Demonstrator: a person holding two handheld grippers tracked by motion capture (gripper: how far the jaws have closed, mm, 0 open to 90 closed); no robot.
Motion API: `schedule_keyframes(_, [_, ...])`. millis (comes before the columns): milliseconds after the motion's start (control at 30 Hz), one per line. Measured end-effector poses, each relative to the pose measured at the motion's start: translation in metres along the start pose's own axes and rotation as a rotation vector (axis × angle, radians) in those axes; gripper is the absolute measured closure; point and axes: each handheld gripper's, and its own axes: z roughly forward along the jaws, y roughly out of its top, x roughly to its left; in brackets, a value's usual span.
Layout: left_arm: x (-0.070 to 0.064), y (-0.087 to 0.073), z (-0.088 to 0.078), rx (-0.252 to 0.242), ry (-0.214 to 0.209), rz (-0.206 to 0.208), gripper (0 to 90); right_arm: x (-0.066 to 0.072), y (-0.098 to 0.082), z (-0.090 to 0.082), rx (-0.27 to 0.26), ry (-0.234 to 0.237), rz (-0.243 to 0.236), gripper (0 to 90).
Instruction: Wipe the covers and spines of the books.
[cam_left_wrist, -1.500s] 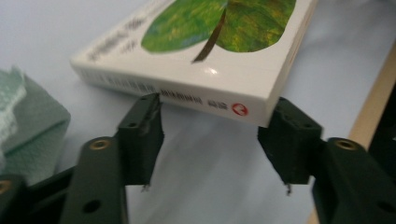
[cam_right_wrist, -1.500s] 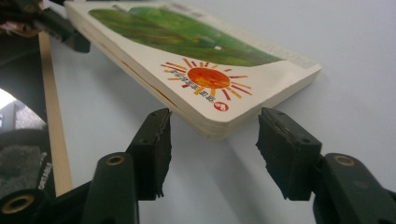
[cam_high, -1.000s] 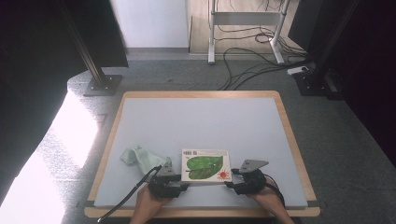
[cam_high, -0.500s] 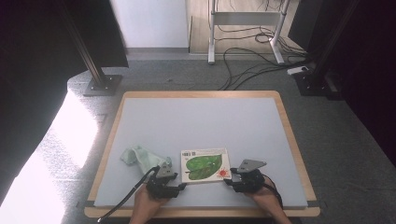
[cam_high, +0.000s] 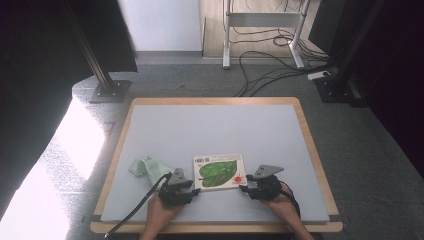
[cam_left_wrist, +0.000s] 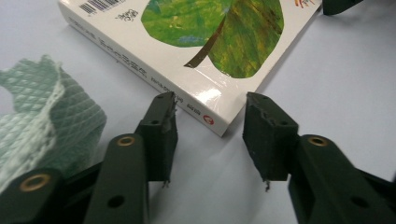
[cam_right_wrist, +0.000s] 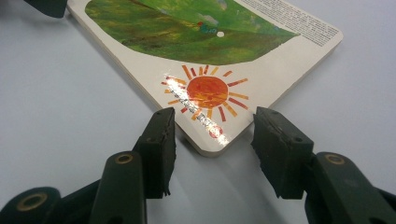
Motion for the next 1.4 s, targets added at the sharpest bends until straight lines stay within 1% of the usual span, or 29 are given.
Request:
schedule_keyframes(33, [-0.001,0.001,-0.009,-0.015,0.004,0.003,46.1,-0.001,0.0,-0.001,-0.002,0.007,0.005,46.6])
schedule_keyframes(67, [-0.001,0.001,-0.009,-0.015,0.004,0.003,43.6,-0.001,0.0,-0.001,-0.002,0.007,0.005,46.6])
schedule_keyframes(100, [0.0,0.003,-0.022,-0.042,0.01,0.004,41.2,-0.002,-0.001,-0.001,-0.002,0.018,0.011,42.4])
schedule_keyframes(167, [0.003,0.005,-0.04,-0.078,0.01,-0.003,38.8,-0.003,0.0,-0.003,-0.002,0.011,0.015,39.6])
schedule_keyframes(200, [0.003,0.005,-0.04,-0.078,0.01,-0.003,37.3,-0.003,0.0,-0.003,-0.002,0.011,0.015,39.6])
schedule_keyframes(300, [0.012,0.01,-0.063,-0.117,0.022,-0.014,33.2,-0.006,0.001,-0.01,-0.032,0.029,0.038,37.1])
schedule_keyframes(367, [0.024,0.014,-0.079,-0.125,0.079,-0.015,30.3,-0.007,0.003,-0.014,-0.04,0.031,0.04,36.1])
schedule_keyframes(400, [0.024,0.014,-0.079,-0.125,0.079,-0.015,29.1,-0.007,0.003,-0.014,-0.04,0.031,0.04,36.1])
schedule_keyframes(433, [0.034,0.014,-0.085,-0.12,0.129,-0.019,27.1,-0.008,0.005,-0.018,-0.047,0.029,0.039,35.1])
schedule_keyframes(467, [0.034,0.014,-0.085,-0.12,0.129,-0.019,25.4,-0.008,0.005,-0.018,-0.047,0.029,0.039,35.1])
schedule_keyframes(500, [0.046,0.011,-0.087,-0.115,0.173,-0.039,23.8,-0.008,0.007,-0.019,-0.051,0.031,0.037,34.5])
schedule_keyframes(533, [0.046,0.011,-0.087,-0.115,0.173,-0.039,23.1,-0.008,0.007,-0.019,-0.051,0.031,0.037,34.5])
schedule_keyframes(600, [0.056,0.008,-0.087,-0.104,0.207,-0.049,21.5,-0.009,0.008,-0.02,-0.048,0.031,0.03,34.4])
schedule_keyframes(633, [0.064,0.003,-0.083,-0.087,0.236,-0.063,18.9,-0.008,0.008,-0.02,-0.049,0.033,0.032,34.0])
schedule_keyframes(700, [0.07,0.0,-0.079,-0.072,0.245,-0.076,17.3,-0.009,0.008,-0.02,-0.048,0.035,0.031,34.0])
schedule_keyframes(800, [0.082,-0.014,-0.063,-0.019,0.283,-0.105,17.4,-0.007,0.007,-0.018,-0.038,0.044,0.024,33.6])
schedule_keyframes(833, [0.083,-0.017,-0.059,-0.009,0.299,-0.105,19.4,-0.007,0.007,-0.018,-0.037,0.045,0.024,33.6])
schedule_keyframes(900, [0.084,-0.02,-0.056,0.001,0.303,-0.102,23.3,-0.006,0.006,-0.018,-0.036,0.045,0.024,33.6])
schedule_keyframes(933, [0.084,-0.025,-0.048,0.032,0.308,-0.089,33.1,-0.007,0.006,-0.018,-0.035,0.046,0.027,33.6])
schedule_keyframes(1000, [0.083,-0.028,-0.044,0.038,0.296,-0.078,36.8,-0.007,0.006,-0.018,-0.035,0.046,0.027,33.6])
schedule_keyframes(1033, [0.084,-0.031,-0.044,0.011,0.25,-0.092,56.2,-0.007,0.007,-0.019,-0.041,0.045,0.028,33.7])
schedule_keyframes(1067, [0.084,-0.031,-0.044,0.002,0.237,-0.103,60.8,-0.007,0.007,-0.019,-0.041,0.045,0.028,33.7])
schedule_keyframes(1100, [0.082,-0.031,-0.045,0.0,0.217,-0.107,69.6,-0.007,0.008,-0.019,-0.045,0.043,0.03,33.9])
schedule_keyframes(1167, [0.081,-0.027,-0.044,0.02,0.237,-0.11,83.3,-0.007,0.008,-0.02,-0.047,0.044,0.032,34.1])
schedule_keyframes(1267, [0.079,-0.013,-0.045,0.0,0.199,-0.109,86.6,-0.007,0.008,-0.019,-0.047,0.046,0.03,34.4])
schedule_keyframes(1300, [0.079,-0.013,-0.045,0.0,0.199,-0.109,86.7,-0.008,0.007,-0.019,-0.045,0.045,0.031,34.5])
schedule_keyframes(1333, [0.075,-0.001,-0.045,-0.023,0.176,-0.093,86.7,-0.008,0.007,-0.019,-0.046,0.045,0.033,34.6])
schedule_keyframes(1367, [0.075,-0.001,-0.045,-0.023,0.176,-0.093,86.7,-0.008,0.007,-0.019,-0.046,0.045,0.033,34.6])
schedule_keyframes(1400, [0.071,0.01,-0.045,-0.037,0.166,-0.074,86.7,-0.008,0.007,-0.019,-0.047,0.043,0.033,34.6])
